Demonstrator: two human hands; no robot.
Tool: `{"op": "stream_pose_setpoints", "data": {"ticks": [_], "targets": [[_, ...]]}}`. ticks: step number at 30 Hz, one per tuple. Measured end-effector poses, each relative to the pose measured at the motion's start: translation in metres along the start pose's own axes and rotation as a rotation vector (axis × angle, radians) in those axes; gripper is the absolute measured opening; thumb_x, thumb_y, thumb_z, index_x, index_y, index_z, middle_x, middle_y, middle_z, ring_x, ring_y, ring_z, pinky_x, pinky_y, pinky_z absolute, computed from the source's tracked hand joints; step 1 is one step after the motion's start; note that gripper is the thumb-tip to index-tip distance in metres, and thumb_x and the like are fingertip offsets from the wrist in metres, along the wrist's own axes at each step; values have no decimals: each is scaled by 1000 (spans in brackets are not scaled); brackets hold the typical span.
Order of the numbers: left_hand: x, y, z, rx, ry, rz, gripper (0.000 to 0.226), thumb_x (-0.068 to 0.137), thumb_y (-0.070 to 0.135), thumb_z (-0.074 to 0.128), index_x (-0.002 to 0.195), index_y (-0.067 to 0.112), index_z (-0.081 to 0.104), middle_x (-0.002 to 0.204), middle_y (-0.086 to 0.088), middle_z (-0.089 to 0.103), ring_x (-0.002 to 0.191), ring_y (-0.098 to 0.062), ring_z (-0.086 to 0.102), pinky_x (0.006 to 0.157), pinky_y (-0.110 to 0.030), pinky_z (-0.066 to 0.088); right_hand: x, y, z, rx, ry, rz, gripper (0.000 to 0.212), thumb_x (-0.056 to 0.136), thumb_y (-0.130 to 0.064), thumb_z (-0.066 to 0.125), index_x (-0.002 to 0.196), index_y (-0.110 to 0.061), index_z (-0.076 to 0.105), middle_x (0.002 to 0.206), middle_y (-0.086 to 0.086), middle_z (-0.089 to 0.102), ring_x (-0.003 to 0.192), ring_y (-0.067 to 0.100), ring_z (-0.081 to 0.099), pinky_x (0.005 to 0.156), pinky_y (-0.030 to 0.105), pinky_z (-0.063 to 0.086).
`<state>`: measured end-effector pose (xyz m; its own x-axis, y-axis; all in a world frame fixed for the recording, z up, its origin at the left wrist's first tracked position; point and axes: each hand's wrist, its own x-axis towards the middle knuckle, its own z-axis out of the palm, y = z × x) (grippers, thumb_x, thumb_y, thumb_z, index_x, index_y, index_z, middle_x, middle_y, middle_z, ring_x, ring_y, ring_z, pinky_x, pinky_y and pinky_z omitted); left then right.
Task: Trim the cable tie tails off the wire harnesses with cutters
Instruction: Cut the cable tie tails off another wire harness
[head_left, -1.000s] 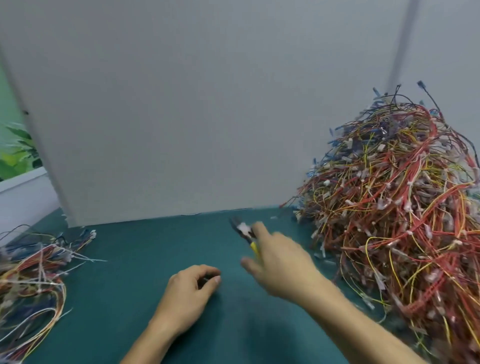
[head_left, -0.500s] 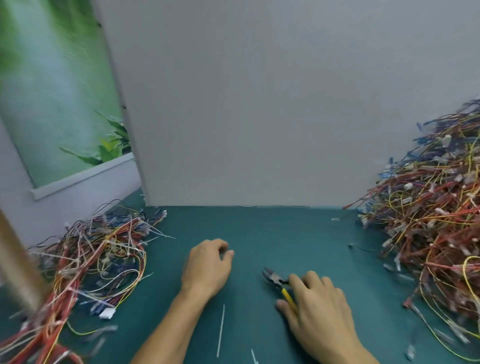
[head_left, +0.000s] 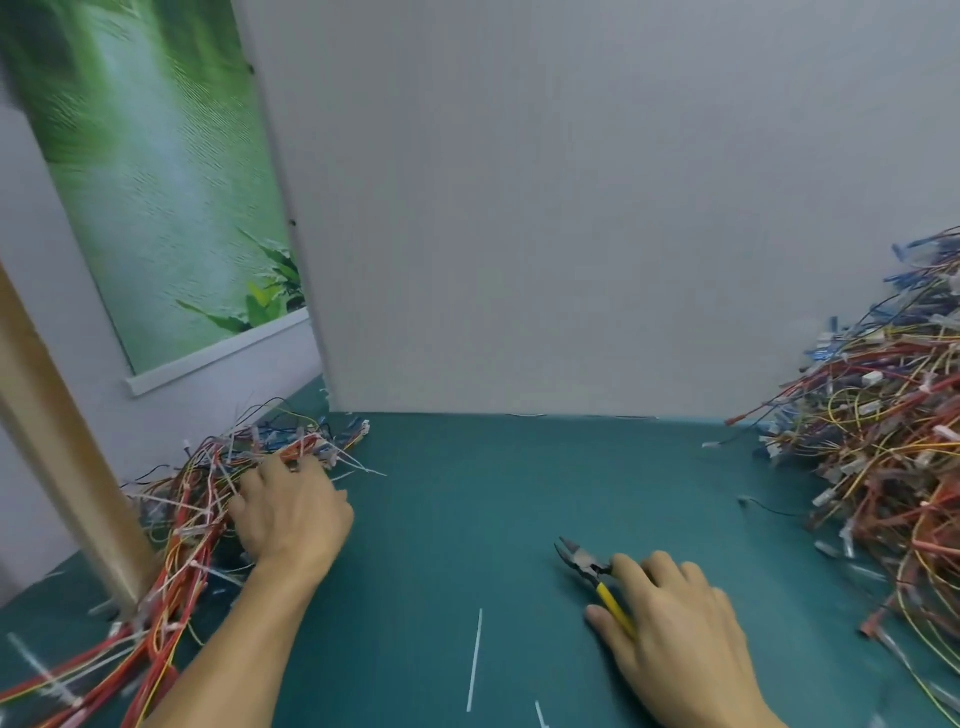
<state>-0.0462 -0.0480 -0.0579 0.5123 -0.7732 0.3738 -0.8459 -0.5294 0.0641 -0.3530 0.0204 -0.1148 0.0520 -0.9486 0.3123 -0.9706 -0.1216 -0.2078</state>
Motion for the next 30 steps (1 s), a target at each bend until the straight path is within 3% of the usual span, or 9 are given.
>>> {"op": "stream_pose_setpoints", "data": {"ticks": [5,9,12,14,16,19,24,27,30], "targets": [[0,-11,7,-80,77,-113,60,78,20,55,135,13,39,143,-23,31,125,-39,30,98,-46,27,0,-1,-1,7,-12,-4,43,86,-64,49,113,-32,56,103,-6,53,98,24,50,75,34,35],[0,-11,7,-228,102,-134,77,74,5,62,140,8,23,139,-31,28,117,-49,42,99,-51,29,1,1,-2,13,-19,-7,44,88,-65,43,115,-33,53,105,-8,51,100,23,49,77,34,35],[3,-12,7,-201,64,-149,76,80,9,61,143,8,19,131,-28,43,107,-42,53,91,-48,33,0,1,-1,-8,-50,-6,45,89,-66,39,120,-35,49,107,-9,49,103,21,47,80,33,35],[4,-12,5,-114,26,-132,59,84,12,56,138,10,33,113,-18,59,92,-32,58,80,-42,31,1,2,-1,-19,-62,-5,47,89,-66,38,123,-36,47,109,-9,48,105,21,46,81,33,35],[4,-13,0,-35,37,-86,28,86,13,54,113,17,58,95,-6,63,77,-23,54,73,-38,25,1,1,-2,-2,-61,-5,47,89,-66,38,125,-36,47,111,-9,49,105,21,46,81,33,34],[0,-12,-9,-26,92,-46,18,88,17,58,95,26,71,92,-1,65,82,-24,51,69,-36,19,1,2,-2,-28,-84,-11,47,90,-67,34,126,-38,42,113,-11,46,107,19,43,83,32,33],[0,-6,-28,-353,531,43,11,85,28,69,84,20,76,128,-9,56,106,-33,36,84,-43,20,1,2,-3,-37,-100,-10,45,90,-66,32,124,-38,41,112,-12,44,106,18,42,83,31,33],[7,-3,-47,-402,801,66,26,96,31,52,90,10,66,105,-13,66,93,-33,50,97,-50,26,2,1,-2,-45,-102,-12,45,91,-66,32,124,-38,40,113,-12,44,107,19,42,83,32,33],[7,0,-53,-410,445,28,29,102,28,37,99,3,52,73,-19,62,65,-31,51,72,-47,43,2,1,-2,-42,-109,-10,45,91,-65,32,125,-37,40,115,-12,44,107,19,42,83,33,34]]}}
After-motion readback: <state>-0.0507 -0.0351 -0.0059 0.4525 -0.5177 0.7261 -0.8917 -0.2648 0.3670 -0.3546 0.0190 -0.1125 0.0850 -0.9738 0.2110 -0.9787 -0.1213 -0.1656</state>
